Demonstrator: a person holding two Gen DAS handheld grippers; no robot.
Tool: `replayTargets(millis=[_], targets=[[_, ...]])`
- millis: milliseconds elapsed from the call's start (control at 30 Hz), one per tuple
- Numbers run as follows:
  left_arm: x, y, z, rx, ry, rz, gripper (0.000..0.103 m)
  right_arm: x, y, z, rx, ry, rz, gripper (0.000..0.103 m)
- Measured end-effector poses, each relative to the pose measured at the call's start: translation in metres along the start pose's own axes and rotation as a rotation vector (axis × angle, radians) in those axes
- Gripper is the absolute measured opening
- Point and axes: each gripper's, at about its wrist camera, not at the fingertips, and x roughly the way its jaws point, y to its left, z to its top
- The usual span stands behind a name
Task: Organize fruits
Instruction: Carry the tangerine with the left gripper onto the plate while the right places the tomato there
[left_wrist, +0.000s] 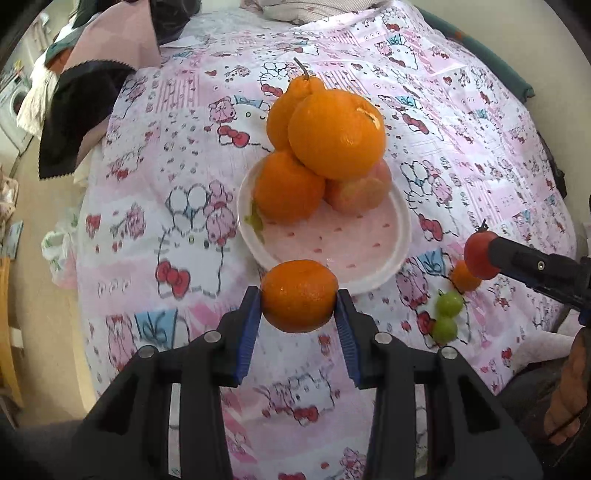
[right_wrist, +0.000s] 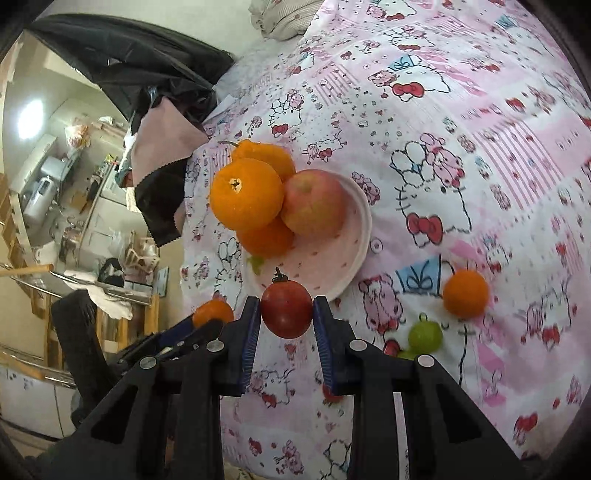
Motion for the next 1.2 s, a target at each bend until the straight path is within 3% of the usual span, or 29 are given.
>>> replayTargets(millis=[233,533,1200], targets=[[0.026,-0.004,0.029,0.062,0.01,0.034,0.036,0.036,-0.002,0.027,-0.044,0.035,-0.06,0.031],[0.062,-0.013,0.039,0.098,0.018,0.041,0.037,0.086,-0.008,0.041,-0.072,0.108,-0.126,0.031],[0.085,-0.02,0.031,0.06,0.094,0.019,0.037,0.111,-0.017,0.036,-0.022,0.183,-0.171,0.031]])
